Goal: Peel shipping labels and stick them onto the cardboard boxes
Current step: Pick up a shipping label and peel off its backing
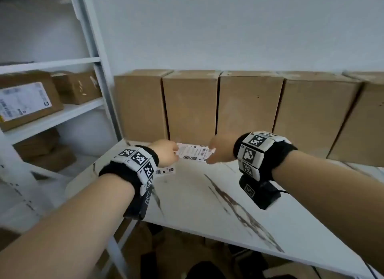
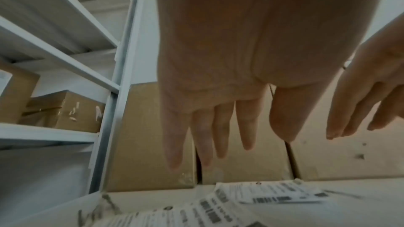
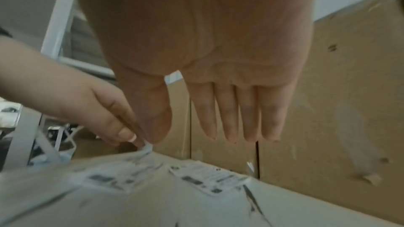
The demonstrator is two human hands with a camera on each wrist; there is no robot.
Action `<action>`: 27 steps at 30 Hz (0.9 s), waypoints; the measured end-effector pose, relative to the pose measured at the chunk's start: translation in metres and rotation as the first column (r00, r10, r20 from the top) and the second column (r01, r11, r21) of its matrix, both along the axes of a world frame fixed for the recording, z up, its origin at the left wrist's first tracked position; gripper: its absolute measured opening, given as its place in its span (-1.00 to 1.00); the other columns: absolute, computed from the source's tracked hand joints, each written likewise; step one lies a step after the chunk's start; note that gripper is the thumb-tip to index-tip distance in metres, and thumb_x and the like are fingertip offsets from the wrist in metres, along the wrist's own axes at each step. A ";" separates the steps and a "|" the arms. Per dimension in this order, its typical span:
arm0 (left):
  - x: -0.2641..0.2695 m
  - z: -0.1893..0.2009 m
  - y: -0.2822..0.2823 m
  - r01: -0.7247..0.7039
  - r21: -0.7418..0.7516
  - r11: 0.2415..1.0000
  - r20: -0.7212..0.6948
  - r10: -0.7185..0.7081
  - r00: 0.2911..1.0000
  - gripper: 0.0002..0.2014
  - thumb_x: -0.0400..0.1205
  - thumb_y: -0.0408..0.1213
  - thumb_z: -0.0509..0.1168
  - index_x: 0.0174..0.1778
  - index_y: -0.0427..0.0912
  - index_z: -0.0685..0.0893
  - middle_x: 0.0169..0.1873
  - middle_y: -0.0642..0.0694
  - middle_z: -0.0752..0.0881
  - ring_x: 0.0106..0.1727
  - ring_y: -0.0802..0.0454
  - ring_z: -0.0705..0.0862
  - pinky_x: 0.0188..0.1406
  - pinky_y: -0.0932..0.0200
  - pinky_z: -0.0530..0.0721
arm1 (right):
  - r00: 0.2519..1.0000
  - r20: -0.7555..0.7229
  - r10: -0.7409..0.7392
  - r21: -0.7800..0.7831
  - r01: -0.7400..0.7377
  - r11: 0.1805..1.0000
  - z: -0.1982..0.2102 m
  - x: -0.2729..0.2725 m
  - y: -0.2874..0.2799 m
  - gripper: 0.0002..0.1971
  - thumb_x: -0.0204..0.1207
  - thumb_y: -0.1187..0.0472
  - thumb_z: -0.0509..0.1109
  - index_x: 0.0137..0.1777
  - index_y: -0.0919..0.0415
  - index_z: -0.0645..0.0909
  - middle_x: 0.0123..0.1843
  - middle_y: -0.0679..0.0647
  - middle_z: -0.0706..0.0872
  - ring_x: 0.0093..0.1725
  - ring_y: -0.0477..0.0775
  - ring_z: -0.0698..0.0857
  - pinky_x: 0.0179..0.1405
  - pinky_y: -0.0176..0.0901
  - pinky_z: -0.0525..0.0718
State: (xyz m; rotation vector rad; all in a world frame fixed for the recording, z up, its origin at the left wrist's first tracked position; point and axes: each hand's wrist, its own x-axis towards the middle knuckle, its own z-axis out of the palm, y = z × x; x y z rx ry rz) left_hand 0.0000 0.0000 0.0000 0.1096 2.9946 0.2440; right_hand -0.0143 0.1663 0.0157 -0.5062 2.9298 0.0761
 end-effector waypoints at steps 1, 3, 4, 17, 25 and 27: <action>-0.002 -0.002 -0.002 -0.006 -0.025 1.000 0.045 0.007 0.999 -0.56 0.73 -0.19 0.08 0.55 -0.18 0.38 0.52 -0.15 0.41 0.49 -0.10 0.43 0.38 0.12 0.42 | 0.999 0.037 -0.009 0.010 0.009 1.000 -0.004 -0.004 -0.005 -0.48 0.55 -0.04 0.33 0.43 0.25 0.49 0.38 0.14 0.60 0.35 0.16 0.58 0.35 -0.04 0.55; -0.011 -0.010 -0.009 -0.004 -0.051 0.999 0.075 0.008 0.997 -0.57 0.73 -0.20 0.07 0.54 -0.18 0.40 0.52 -0.14 0.42 0.46 -0.09 0.46 0.36 0.14 0.44 | 0.998 0.068 0.004 0.019 -0.005 1.000 -0.015 -0.017 -0.014 -0.45 0.55 -0.02 0.35 0.46 0.25 0.45 0.41 0.14 0.58 0.37 0.16 0.56 0.35 -0.07 0.52; -0.013 -0.013 -0.011 -0.007 -0.064 0.998 0.096 0.013 0.995 -0.57 0.73 -0.20 0.06 0.54 -0.18 0.40 0.52 -0.14 0.43 0.46 -0.09 0.46 0.37 0.13 0.44 | 0.997 0.078 0.017 0.037 -0.020 0.999 -0.021 -0.022 -0.018 -0.45 0.55 -0.03 0.34 0.47 0.25 0.45 0.41 0.15 0.57 0.37 0.16 0.56 0.33 -0.07 0.52; -0.037 -0.025 -0.014 -0.014 -0.173 0.985 0.171 0.044 0.984 -0.63 0.72 -0.25 0.06 0.42 -0.18 0.54 0.39 -0.15 0.57 0.37 -0.12 0.55 0.33 0.05 0.52 | 0.975 0.180 0.129 0.220 -0.167 0.961 -0.043 -0.041 -0.026 -0.42 0.62 -0.05 0.22 0.55 0.24 0.31 0.50 0.17 0.47 0.45 0.14 0.49 0.32 -0.16 0.45; -0.026 -0.017 0.021 0.009 -0.186 0.982 0.172 0.023 0.985 -0.62 0.73 -0.23 0.06 0.45 -0.22 0.50 0.39 -0.20 0.56 0.38 -0.15 0.54 0.33 0.05 0.50 | 0.967 0.232 0.108 0.219 -0.160 0.963 -0.038 -0.015 0.017 -0.37 0.64 -0.05 0.20 0.63 0.16 0.13 0.56 0.14 0.38 0.49 0.14 0.44 0.40 -0.13 0.41; -0.019 -0.017 0.035 0.035 -0.197 0.980 0.170 -0.001 0.985 -0.61 0.73 -0.23 0.06 0.46 -0.23 0.50 0.40 -0.20 0.55 0.39 -0.15 0.53 0.35 0.05 0.49 | 0.966 0.239 0.096 0.246 -0.156 0.957 -0.035 -0.004 0.031 -0.36 0.65 -0.07 0.16 0.64 0.17 0.11 0.59 0.14 0.33 0.53 0.14 0.38 0.45 -0.10 0.35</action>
